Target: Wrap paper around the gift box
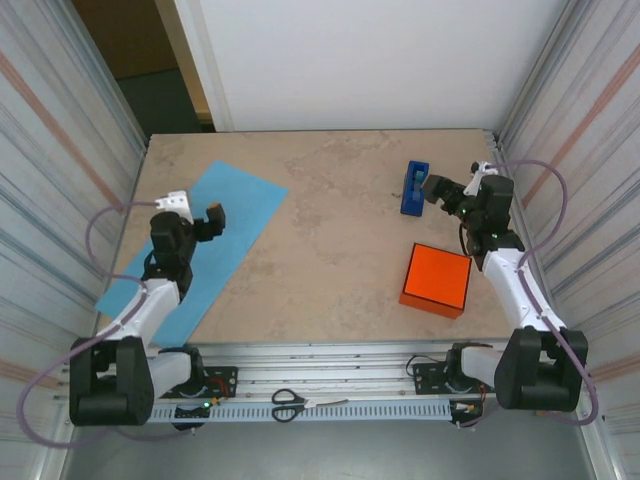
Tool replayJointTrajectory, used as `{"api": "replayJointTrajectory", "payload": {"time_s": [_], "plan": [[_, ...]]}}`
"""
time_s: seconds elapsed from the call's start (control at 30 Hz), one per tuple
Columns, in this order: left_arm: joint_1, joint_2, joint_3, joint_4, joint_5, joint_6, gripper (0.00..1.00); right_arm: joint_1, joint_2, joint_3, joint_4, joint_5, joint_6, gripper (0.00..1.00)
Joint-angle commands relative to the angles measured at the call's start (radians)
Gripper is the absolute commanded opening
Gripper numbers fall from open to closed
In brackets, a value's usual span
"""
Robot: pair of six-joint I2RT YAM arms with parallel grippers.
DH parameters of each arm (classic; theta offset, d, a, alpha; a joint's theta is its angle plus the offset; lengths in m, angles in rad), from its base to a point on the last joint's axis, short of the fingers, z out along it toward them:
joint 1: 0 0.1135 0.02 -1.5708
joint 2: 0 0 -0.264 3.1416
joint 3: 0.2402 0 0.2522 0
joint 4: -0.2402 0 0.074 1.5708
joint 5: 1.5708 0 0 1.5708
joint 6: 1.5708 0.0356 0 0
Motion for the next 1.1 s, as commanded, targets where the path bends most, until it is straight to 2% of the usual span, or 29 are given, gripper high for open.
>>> {"api": "replayJointTrajectory", "payload": {"time_s": [0.0,0.03,0.07,0.1,0.13,0.2,0.3,0.37,0.57,0.8,1.07], "plan": [[0.027,-0.036,0.11,-0.385,-0.005,-0.349,0.99,0.095,-0.012,0.023,-0.287,-0.235,0.274,0.98],[0.059,-0.03,0.129,-0.419,0.112,-0.367,0.99,0.168,-0.016,0.032,-0.32,-0.221,0.291,0.98],[0.088,-0.021,0.134,-0.407,0.27,-0.354,0.99,0.238,-0.02,0.041,-0.369,-0.163,0.304,0.98],[0.104,-0.006,0.138,-0.405,0.356,-0.372,0.99,0.319,-0.023,0.057,-0.437,-0.064,0.337,0.98],[0.105,0.01,0.149,-0.427,0.388,-0.403,0.99,0.388,-0.023,0.062,-0.493,0.018,0.377,0.98],[0.099,0.036,0.16,-0.438,0.447,-0.406,0.99,0.483,-0.019,0.046,-0.53,0.077,0.432,0.98],[0.063,0.078,0.198,-0.503,0.434,-0.376,0.99,0.574,0.003,0.012,-0.551,0.116,0.478,0.98],[0.038,0.135,0.257,-0.586,0.419,-0.331,0.99,0.596,0.028,0.003,-0.579,0.131,0.485,0.98],[-0.085,0.356,0.438,-0.773,0.331,-0.242,0.99,0.564,0.067,-0.028,-0.643,0.133,0.467,0.98],[-0.159,0.531,0.525,-0.854,0.277,-0.207,0.99,0.398,0.052,-0.049,-0.696,0.11,0.36,0.98],[-0.206,0.63,0.539,-0.873,0.277,-0.183,0.96,0.186,0.032,-0.035,-0.73,0.072,0.213,0.98]]}}
